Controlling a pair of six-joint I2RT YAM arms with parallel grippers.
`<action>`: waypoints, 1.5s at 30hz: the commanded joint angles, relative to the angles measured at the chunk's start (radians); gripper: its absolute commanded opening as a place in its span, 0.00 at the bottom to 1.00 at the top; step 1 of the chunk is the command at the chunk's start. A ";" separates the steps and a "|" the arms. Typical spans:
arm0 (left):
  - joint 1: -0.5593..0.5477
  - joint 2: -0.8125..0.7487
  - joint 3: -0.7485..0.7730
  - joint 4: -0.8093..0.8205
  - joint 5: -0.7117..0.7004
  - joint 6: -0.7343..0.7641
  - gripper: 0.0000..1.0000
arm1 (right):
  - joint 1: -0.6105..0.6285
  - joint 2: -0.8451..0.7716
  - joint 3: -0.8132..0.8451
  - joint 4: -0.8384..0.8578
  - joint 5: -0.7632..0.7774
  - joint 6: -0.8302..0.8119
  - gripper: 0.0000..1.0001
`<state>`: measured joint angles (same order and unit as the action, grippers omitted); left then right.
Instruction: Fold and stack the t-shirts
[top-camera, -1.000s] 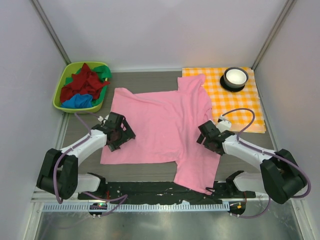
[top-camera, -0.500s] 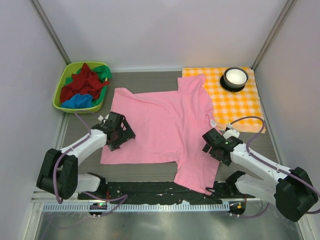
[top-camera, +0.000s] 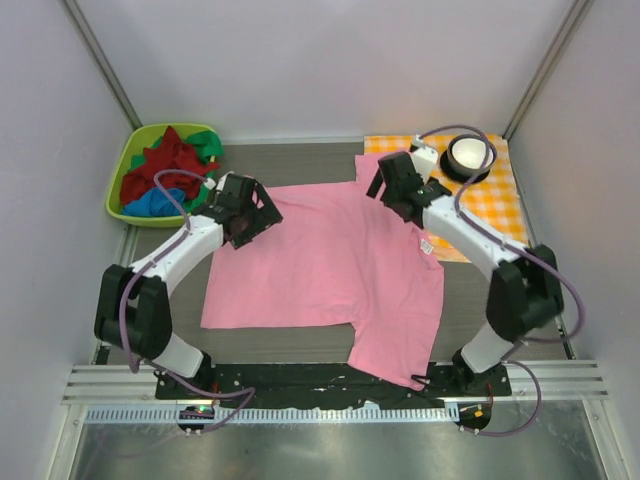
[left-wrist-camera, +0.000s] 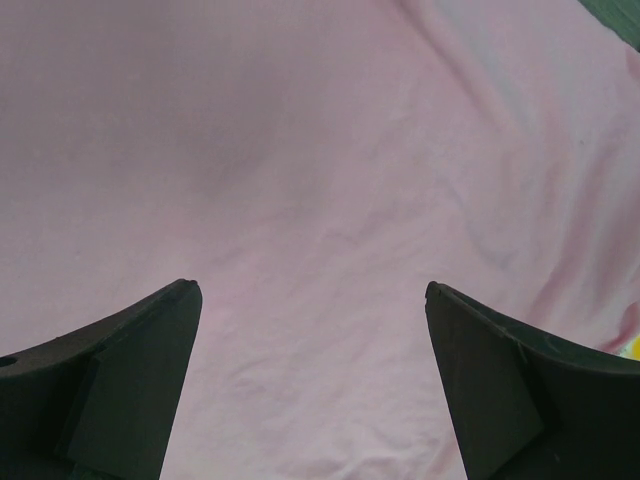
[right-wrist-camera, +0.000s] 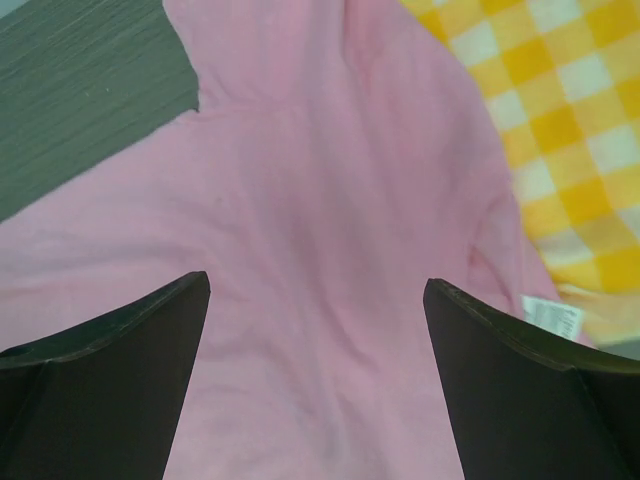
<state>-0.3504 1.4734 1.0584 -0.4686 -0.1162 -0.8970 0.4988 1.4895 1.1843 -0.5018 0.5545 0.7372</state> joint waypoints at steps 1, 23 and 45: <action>0.027 0.108 0.090 0.019 -0.023 0.020 1.00 | -0.081 0.318 0.281 0.181 -0.191 -0.119 0.94; 0.176 0.410 0.199 0.211 0.099 -0.008 0.87 | -0.141 1.003 1.057 0.388 -0.452 -0.206 0.94; 0.180 0.453 0.186 0.252 0.113 -0.025 0.73 | -0.151 1.114 1.097 0.425 -0.423 -0.191 0.95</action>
<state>-0.1745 1.9110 1.2346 -0.2535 -0.0139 -0.9131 0.3485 2.5713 2.2333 -0.1173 0.1108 0.5503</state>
